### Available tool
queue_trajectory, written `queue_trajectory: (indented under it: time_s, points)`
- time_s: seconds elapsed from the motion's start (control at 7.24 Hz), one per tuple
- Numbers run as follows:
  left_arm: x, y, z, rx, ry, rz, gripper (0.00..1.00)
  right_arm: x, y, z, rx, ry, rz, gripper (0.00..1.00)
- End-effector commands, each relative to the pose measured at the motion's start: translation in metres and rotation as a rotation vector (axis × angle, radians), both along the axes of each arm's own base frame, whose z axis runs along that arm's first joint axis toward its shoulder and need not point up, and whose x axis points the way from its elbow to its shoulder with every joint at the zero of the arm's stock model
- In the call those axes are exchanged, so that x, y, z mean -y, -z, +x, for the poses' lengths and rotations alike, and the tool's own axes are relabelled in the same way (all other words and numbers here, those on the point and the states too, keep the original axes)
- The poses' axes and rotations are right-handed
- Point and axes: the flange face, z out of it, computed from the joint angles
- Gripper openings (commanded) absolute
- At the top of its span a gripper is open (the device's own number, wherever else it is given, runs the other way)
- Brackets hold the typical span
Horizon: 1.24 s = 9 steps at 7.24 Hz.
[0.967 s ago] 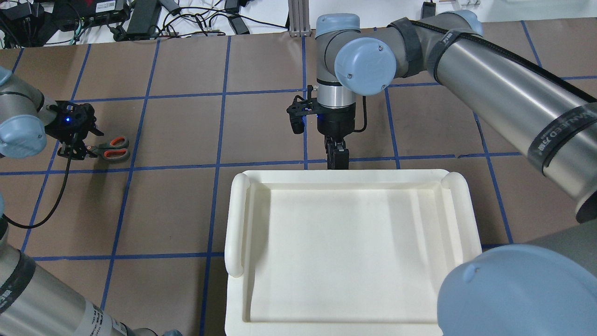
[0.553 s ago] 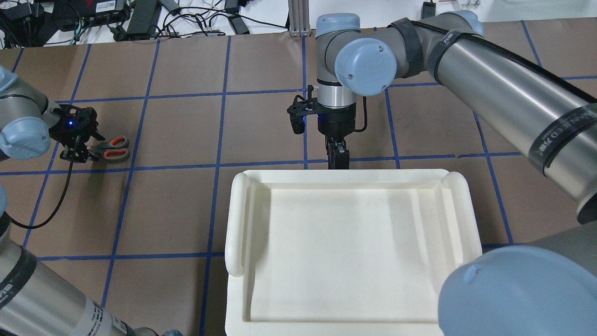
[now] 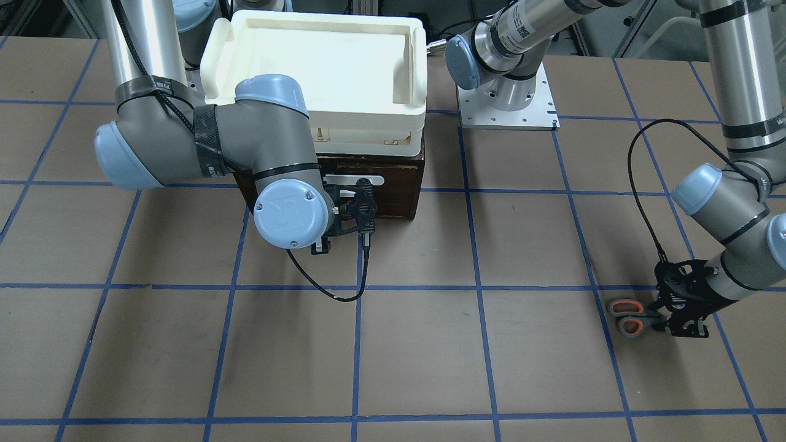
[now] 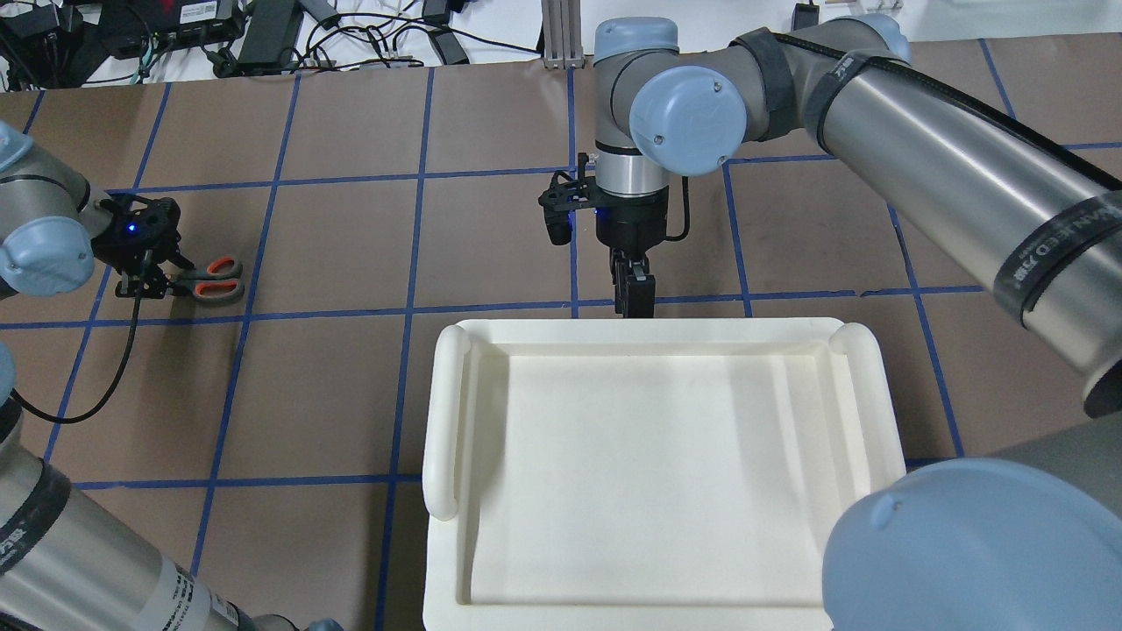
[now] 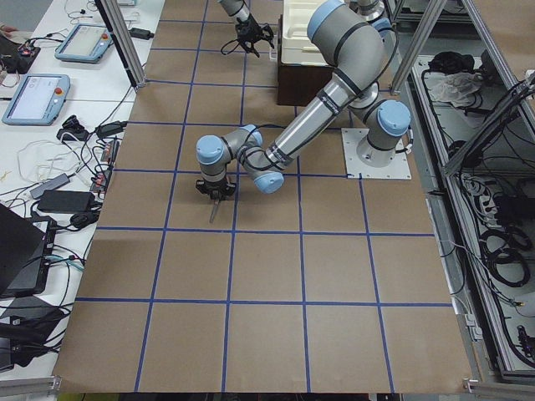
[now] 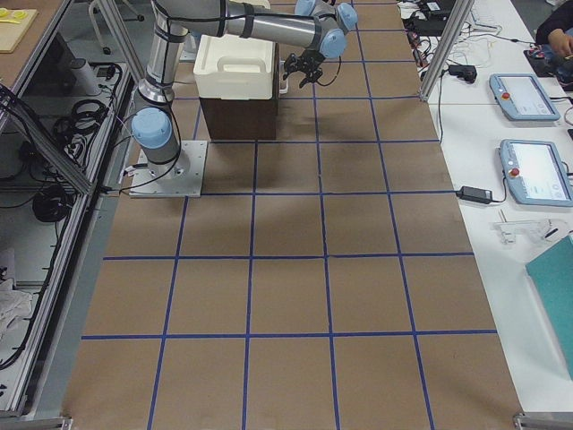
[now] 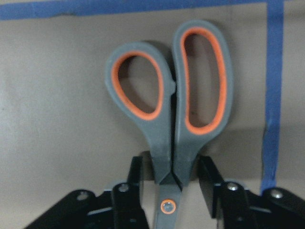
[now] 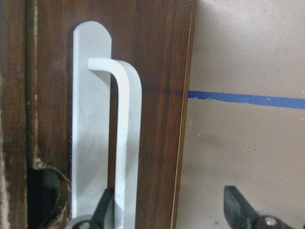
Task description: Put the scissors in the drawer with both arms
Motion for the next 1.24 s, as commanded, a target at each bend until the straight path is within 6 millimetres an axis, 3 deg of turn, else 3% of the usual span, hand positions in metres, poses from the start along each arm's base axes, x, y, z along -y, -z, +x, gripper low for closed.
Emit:
queue_trajectory:
  time_s: [0.0, 0.28, 0.55, 0.83, 1.11]
  points:
    - [0.0, 0.002, 0.0, -0.002, 0.002, 0.002, 0.22, 0.011, 0.0, 0.001, 0.004, 0.003, -0.018, 0.8]
    - [0.0, 0.001, 0.0, 0.0, 0.005, 0.002, 0.01, 0.017, -0.001, 0.001, 0.008, 0.004, -0.033, 0.8]
    - [0.001, -0.014, -0.001, 0.011, 0.009, -0.021, 0.0, 0.029, 0.005, 0.004, 0.014, 0.004, -0.045, 0.8]
    - [0.008, -0.042, -0.009, 0.029, 0.025, -0.053, 0.0, 0.034, 0.006, 0.005, 0.021, 0.002, -0.065, 0.8]
    - [0.01, -0.067, -0.036, 0.022, 0.053, -0.042, 0.0, 0.039, 0.002, 0.005, 0.025, 0.001, -0.082, 0.8]
